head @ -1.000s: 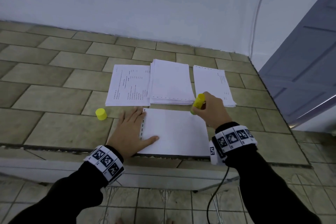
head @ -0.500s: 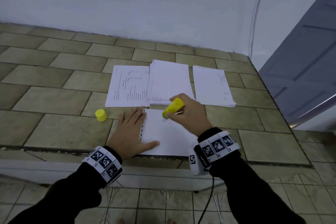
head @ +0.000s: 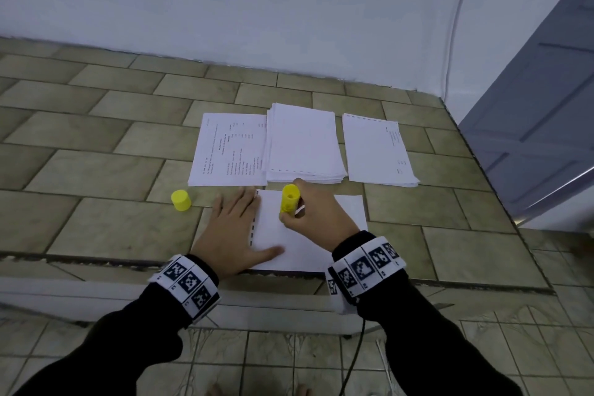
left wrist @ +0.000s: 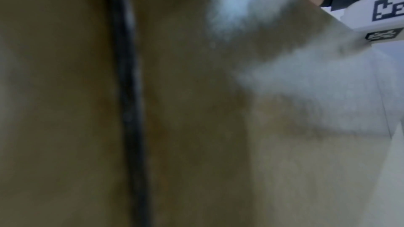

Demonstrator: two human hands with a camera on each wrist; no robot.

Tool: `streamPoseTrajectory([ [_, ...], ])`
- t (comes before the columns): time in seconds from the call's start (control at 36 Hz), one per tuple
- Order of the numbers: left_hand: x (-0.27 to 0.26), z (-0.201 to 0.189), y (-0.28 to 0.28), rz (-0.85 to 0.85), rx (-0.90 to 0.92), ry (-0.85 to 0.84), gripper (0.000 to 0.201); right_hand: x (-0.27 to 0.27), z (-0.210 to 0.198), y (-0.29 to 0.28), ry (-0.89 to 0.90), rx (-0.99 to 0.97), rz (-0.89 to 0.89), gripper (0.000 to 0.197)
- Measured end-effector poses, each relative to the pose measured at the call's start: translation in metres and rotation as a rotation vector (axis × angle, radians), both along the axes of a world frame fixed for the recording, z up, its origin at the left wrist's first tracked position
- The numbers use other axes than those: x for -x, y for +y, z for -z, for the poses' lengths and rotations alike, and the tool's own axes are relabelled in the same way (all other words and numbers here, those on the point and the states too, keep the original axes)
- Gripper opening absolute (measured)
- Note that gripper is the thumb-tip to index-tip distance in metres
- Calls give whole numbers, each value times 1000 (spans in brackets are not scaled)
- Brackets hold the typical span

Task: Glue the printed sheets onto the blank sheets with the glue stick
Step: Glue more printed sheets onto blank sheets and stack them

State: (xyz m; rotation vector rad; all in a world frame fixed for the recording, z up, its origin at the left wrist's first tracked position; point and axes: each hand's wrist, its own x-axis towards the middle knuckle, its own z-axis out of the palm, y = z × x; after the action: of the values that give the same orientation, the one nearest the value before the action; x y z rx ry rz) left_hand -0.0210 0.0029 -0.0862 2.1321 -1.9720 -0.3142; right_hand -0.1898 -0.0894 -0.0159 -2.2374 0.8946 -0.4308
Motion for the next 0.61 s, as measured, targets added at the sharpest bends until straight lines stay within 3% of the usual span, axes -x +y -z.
streamPoseTrajectory([
  [0.31,1,-2,1,-17,-31,-26,127,93,2,-27,-8,66,295,15],
  [0.39,0,1,0,-17,-35,-30,135,107,4,-31,-4,77,316,16],
  [0.53,2,-2,1,-26,-6,7,120,108,3,-29,-22,147,316,15],
  [0.61,2,-4,1,-21,-11,9,125,93,0,-22,-88,115,270,15],
])
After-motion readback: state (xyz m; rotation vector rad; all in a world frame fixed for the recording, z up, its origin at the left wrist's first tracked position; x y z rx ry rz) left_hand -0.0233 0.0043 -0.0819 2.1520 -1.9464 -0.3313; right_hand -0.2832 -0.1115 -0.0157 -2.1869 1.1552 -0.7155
